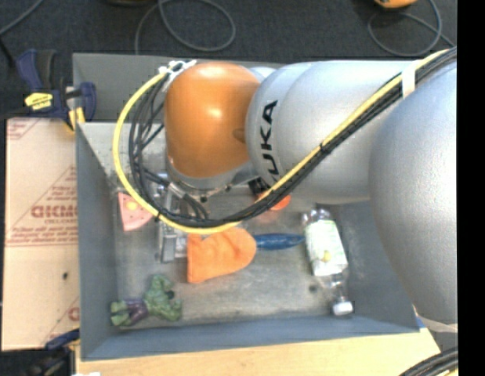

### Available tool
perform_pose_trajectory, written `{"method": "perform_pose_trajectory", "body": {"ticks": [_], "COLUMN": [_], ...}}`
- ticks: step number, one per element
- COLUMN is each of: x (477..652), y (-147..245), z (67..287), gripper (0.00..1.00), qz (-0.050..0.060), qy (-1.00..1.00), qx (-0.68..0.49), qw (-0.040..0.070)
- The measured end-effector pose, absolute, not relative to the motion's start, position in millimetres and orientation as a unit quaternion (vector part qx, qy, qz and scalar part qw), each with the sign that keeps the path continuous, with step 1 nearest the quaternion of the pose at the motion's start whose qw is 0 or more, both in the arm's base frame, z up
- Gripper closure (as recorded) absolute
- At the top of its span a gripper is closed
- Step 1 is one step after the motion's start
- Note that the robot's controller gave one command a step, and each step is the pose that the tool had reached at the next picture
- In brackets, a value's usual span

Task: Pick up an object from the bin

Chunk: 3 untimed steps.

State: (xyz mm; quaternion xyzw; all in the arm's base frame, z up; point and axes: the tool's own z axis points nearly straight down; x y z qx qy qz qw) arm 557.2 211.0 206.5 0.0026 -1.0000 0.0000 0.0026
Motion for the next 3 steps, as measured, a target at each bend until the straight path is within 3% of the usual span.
{"method": "perform_pose_trajectory", "body": {"ticks": [1,2,3], "x": [558.8,538.2,543.3], "y": [209.9,182.9,161.9], "z": [211.3,190.3,150.5], "gripper": [0.0,0.0,0.0], "qz": [-0.001,-0.001,-0.001], "qy": [-1.0,-1.0,-1.0], "qx": [0.001,0.022,-0.003], "qw": [-0.001,-0.002,-0.002]}}
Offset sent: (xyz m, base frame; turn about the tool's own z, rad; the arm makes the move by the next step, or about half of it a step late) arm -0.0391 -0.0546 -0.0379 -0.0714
